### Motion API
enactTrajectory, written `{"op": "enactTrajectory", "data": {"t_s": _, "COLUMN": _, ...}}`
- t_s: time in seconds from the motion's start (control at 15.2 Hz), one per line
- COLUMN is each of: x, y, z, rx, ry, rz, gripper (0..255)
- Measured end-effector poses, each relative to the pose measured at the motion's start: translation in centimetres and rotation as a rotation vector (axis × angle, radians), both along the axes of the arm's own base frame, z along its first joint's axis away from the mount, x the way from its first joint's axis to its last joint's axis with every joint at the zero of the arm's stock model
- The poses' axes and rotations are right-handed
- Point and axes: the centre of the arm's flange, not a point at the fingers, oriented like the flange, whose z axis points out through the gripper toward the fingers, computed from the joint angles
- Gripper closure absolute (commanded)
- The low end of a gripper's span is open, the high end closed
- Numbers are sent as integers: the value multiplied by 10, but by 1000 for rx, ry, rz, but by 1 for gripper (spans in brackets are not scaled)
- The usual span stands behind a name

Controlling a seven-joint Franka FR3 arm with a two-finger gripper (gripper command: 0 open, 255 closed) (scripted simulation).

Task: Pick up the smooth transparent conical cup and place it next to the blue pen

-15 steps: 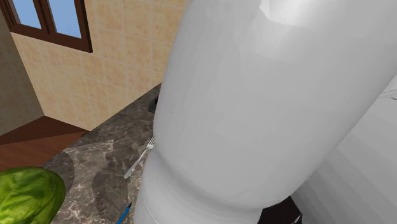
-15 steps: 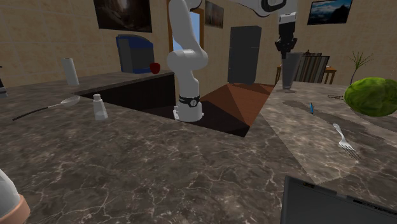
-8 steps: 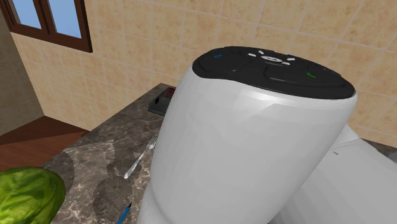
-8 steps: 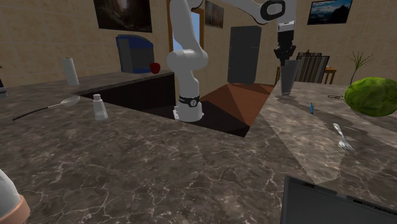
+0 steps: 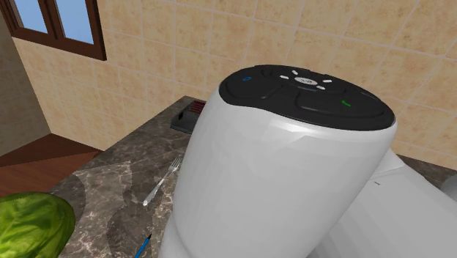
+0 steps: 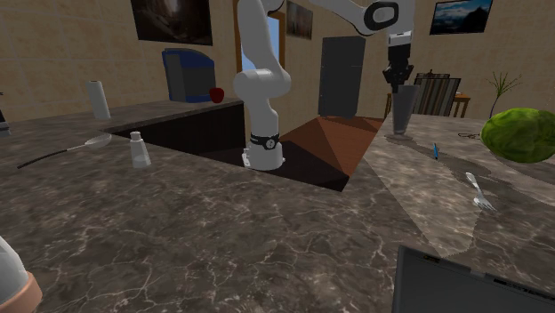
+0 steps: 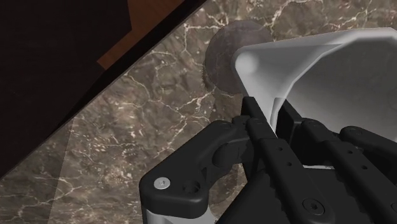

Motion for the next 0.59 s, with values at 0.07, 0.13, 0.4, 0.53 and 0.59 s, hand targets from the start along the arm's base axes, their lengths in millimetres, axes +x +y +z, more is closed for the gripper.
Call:
{"op": "enactTrajectory", "data": {"t_s": 0.07, "x": 0, "y": 0, "z": 0, "rx": 0, "ry": 0, "rz": 0, "gripper": 0}}
{"op": "enactTrajectory", "data": {"t_s": 0.13, "x": 0, "y": 0, "z": 0, "rx": 1, "ry": 0, "rz": 0, "gripper": 0}}
{"op": "enactTrajectory", "data": {"t_s": 0.4, "x": 0, "y": 0, "z": 0, "rx": 1, "ry": -1, "rz": 0, "gripper": 0}}
{"op": "enactTrajectory", "data": {"t_s": 0.53, "x": -1, "y": -3, "z": 16, "rx": 1, "ry": -1, "rz": 0, "gripper": 0}}
{"op": "enactTrajectory", "data": {"t_s": 0.59, "x": 0, "y": -4, "z": 27, "rx": 2, "ry": -1, "rz": 0, "gripper": 0}}
